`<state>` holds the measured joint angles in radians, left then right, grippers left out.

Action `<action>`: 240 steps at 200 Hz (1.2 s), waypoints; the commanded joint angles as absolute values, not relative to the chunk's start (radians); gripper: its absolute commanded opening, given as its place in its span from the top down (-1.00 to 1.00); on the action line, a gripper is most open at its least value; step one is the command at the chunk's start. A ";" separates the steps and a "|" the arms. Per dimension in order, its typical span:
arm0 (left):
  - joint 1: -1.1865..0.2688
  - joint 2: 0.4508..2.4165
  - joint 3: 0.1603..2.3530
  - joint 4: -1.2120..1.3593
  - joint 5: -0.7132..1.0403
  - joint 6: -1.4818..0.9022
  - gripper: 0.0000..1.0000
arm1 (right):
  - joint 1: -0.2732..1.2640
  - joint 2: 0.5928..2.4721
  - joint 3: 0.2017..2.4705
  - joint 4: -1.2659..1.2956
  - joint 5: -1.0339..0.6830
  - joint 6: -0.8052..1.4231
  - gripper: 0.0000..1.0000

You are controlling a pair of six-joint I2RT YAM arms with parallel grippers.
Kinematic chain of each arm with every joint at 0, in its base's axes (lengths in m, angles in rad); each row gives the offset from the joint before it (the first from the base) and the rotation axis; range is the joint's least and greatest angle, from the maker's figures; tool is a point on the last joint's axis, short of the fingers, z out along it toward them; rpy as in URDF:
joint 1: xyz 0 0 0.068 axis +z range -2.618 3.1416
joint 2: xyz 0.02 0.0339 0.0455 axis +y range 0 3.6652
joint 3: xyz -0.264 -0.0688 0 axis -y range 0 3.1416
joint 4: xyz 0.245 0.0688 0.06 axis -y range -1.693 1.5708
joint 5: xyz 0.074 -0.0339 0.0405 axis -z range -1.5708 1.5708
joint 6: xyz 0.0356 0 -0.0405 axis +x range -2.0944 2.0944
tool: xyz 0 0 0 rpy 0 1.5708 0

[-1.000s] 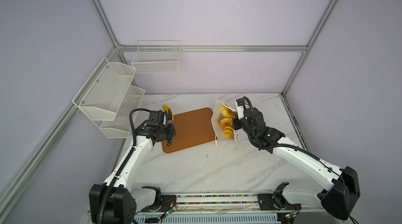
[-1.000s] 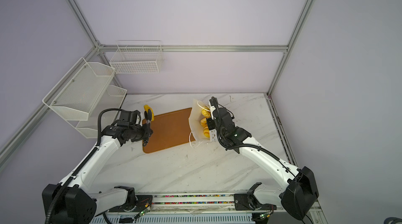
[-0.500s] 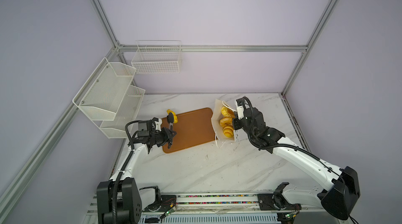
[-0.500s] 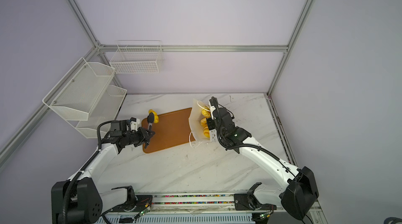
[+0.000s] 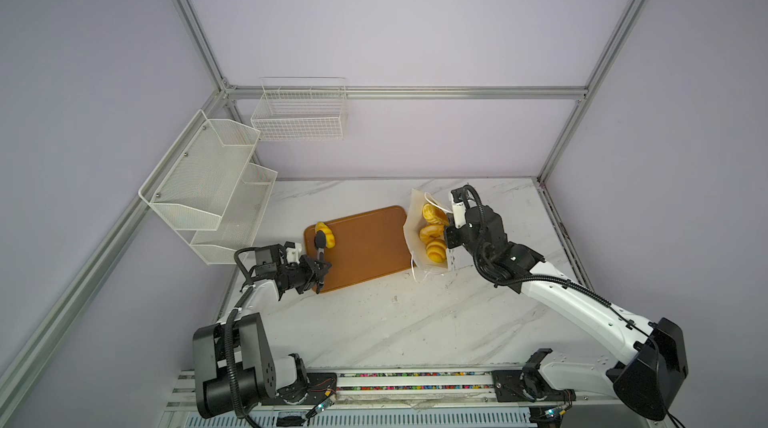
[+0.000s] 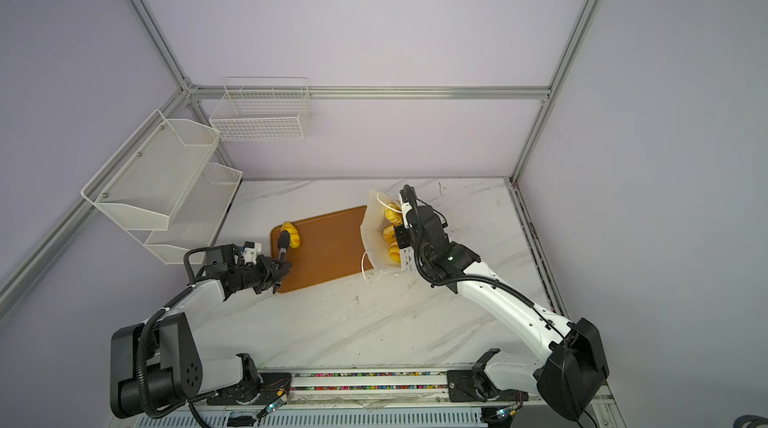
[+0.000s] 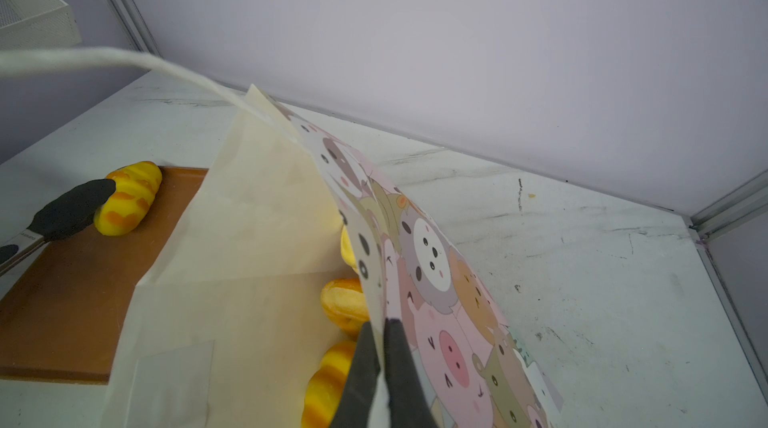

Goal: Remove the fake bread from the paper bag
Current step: 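Set the bread down on the tray's near corner with the left gripper's tongs, then swing the left gripper's tongs over to the bag mouth held by the right gripper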

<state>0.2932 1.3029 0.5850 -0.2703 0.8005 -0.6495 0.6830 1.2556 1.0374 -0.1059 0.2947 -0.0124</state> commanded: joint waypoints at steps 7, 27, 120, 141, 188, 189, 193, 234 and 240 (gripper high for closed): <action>0.316 1.280 0.572 -0.390 0.736 -0.632 0.43 | 0.679 1.261 1.039 -0.096 0.287 -0.013 1.00; 0.318 1.264 0.592 -0.443 0.708 -0.618 0.30 | 0.678 1.258 1.038 -0.097 0.287 -0.013 1.00; 0.322 1.167 0.678 -0.611 0.664 -0.554 0.20 | 0.678 1.256 1.039 -0.098 0.291 -0.015 1.00; 0.321 1.137 0.703 -0.659 0.637 -0.531 0.25 | 0.678 1.253 1.037 -0.098 0.295 -0.019 1.00; 0.264 1.045 0.848 -0.833 0.548 -0.395 0.42 | 0.678 1.215 1.007 -0.060 0.279 -0.059 1.00; 0.258 1.044 0.851 -0.839 0.545 -0.392 0.42 | 0.678 1.215 1.007 -0.060 0.279 -0.059 1.00; 0.228 1.045 0.881 -0.864 0.512 -0.383 0.42 | 0.678 1.206 1.001 -0.050 0.275 -0.063 1.00; -0.131 1.142 1.191 -1.027 0.339 -0.331 0.45 | 0.678 1.153 0.950 0.017 0.246 -0.087 1.00; -0.180 1.163 1.247 -1.048 0.323 -0.317 0.45 | 0.678 1.144 0.943 0.023 0.240 -0.089 1.00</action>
<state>-0.0280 1.1118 0.9913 -0.9352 0.4133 -0.4038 0.6830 1.1912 0.9707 -0.0700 0.2665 -0.0620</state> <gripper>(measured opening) 0.279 0.053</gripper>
